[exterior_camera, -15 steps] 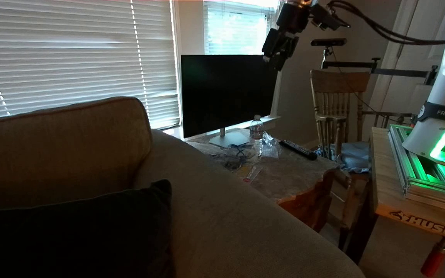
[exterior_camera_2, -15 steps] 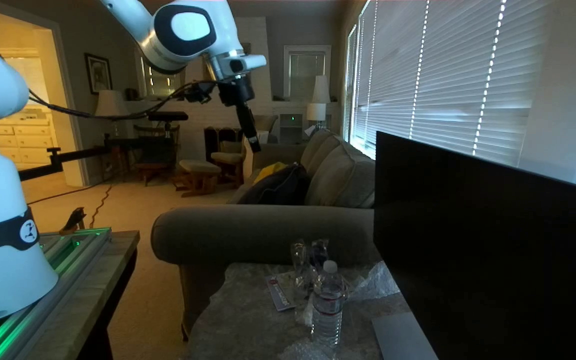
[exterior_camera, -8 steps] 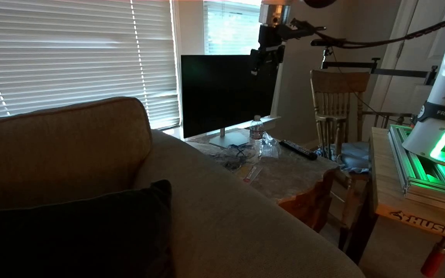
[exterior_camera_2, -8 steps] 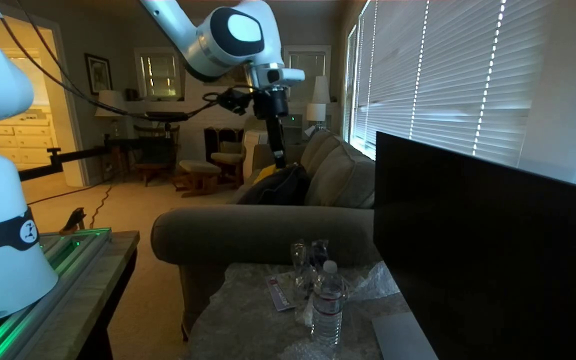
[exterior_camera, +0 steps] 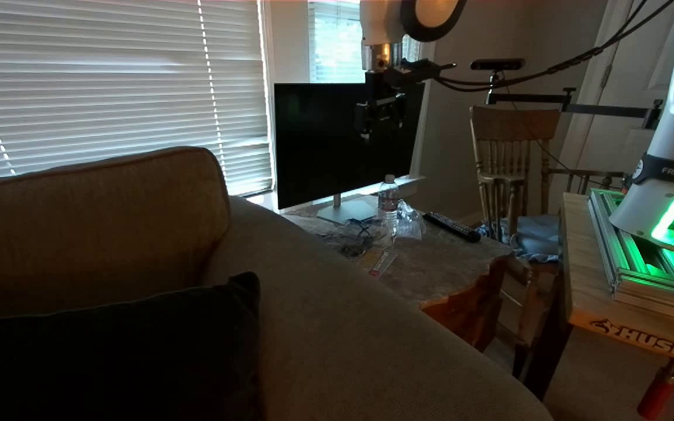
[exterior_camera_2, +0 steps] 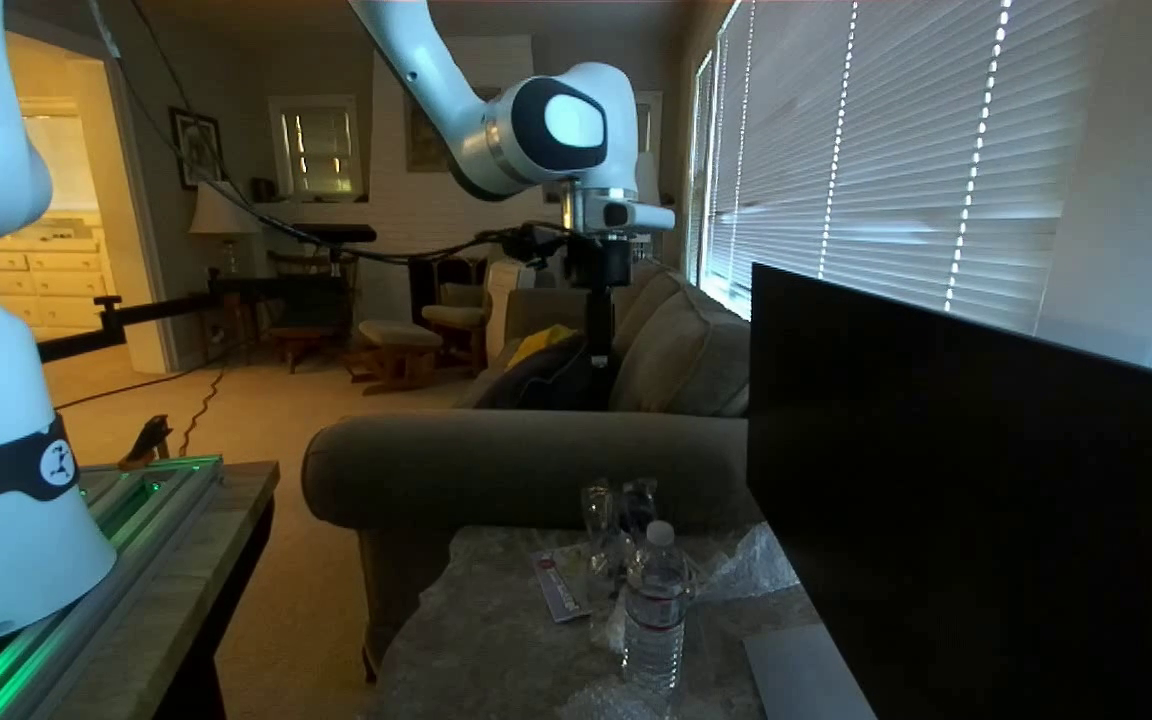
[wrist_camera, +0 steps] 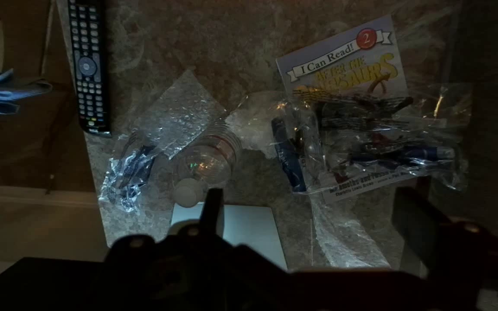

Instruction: Put the water bottle on the armrest of the couch

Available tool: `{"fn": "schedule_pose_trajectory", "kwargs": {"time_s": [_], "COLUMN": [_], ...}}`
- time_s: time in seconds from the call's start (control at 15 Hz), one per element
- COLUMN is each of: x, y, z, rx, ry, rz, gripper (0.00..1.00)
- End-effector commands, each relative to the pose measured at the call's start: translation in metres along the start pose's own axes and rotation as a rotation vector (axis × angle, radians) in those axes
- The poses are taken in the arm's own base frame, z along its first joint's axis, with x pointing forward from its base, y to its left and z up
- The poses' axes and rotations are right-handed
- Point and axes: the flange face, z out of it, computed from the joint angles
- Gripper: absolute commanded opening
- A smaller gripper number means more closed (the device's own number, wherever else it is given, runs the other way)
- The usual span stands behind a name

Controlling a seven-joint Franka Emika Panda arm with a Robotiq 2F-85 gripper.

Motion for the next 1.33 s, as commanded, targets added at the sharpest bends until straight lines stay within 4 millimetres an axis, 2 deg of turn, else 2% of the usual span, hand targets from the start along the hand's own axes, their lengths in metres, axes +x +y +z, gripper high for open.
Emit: {"fn": "schedule_pose_trajectory", "kwargs": {"time_s": [0.0, 0.33, 0.8, 0.87, 1.0, 1.27], "x": [0.023, 0.04, 0.062, 0.054, 0.057, 0.057], "y": [-0.003, 0.026, 0.068, 0.066, 0.072, 0.072], "z": [0.022, 0.051, 0.077, 0.071, 0.075, 0.076], "rx": [0.015, 0.016, 0.004, -0.004, -0.007, -0.008], "ry": [-0.067, -0.12, -0.113, -0.119, -0.118, -0.117], "rz": [0.016, 0.047, 0.035, 0.045, 0.049, 0.047], "gripper": [1.0, 1.0, 1.0, 1.0, 1.0, 1.0]}}
